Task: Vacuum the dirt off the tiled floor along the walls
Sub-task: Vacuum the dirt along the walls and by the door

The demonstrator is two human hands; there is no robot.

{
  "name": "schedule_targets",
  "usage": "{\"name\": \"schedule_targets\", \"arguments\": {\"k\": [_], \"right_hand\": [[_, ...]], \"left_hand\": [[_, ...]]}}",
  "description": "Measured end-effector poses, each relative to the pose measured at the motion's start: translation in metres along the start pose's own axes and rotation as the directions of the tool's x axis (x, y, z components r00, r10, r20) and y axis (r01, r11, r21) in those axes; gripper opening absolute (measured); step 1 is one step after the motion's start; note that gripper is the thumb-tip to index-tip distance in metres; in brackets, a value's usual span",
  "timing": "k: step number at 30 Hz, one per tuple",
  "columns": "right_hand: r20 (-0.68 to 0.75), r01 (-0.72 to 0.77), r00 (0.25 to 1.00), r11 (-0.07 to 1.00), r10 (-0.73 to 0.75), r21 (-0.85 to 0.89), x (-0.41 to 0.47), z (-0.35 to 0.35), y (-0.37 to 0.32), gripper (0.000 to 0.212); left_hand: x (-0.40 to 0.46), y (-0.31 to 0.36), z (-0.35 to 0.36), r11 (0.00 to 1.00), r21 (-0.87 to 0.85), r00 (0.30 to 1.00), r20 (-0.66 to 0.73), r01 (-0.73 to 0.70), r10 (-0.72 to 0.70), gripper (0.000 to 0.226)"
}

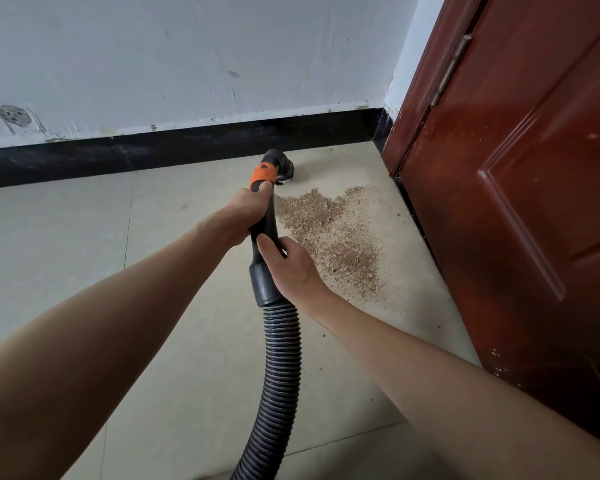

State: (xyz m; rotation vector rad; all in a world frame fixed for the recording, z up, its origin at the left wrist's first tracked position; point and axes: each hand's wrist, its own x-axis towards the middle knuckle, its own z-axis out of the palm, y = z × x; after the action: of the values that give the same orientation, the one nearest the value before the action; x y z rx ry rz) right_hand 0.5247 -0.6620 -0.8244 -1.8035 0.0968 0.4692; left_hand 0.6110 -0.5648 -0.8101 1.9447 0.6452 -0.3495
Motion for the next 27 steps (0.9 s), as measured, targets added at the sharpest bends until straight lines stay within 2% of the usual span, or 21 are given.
{"name": "schedule_targets", "arguments": {"k": [6, 15, 20, 23, 27], "right_hand": [[0.033, -0.022, 0.999, 0.998, 0.023, -0.053, 0.0, 0.01, 0.002, 0.034], [0.062, 0.022, 0.998, 0.998, -0.018, -0.059, 0.007, 0.017, -0.008, 0.032], [0.124, 0.001, 0.992, 0.988, 0.019, -0.153, 0.007, 0.022, -0.002, 0.034], [0.122, 0.011, 0.992, 0.984, 0.011, -0.179, 0.009, 0.019, -0.001, 0.034], [0.108, 0.027, 0.994, 0.965, 0.001, -0.259, 0.014, 0.007, 0.004, 0.033]], "left_hand": [[0.002, -0.014, -0.008, 0.999, -0.018, 0.999, -0.005, 0.043, -0.043, 0.036], [0.008, -0.013, -0.022, 0.998, -0.052, 0.997, -0.062, 0.031, -0.034, 0.039], [0.009, -0.029, -0.029, 0.966, -0.223, 0.992, 0.017, 0.128, -0.127, 0.042], [0.01, -0.027, -0.029, 0.96, -0.243, 0.99, 0.047, 0.139, -0.132, 0.048], [0.009, -0.02, -0.016, 0.958, -0.249, 0.988, 0.089, 0.142, -0.123, 0.041]]}}
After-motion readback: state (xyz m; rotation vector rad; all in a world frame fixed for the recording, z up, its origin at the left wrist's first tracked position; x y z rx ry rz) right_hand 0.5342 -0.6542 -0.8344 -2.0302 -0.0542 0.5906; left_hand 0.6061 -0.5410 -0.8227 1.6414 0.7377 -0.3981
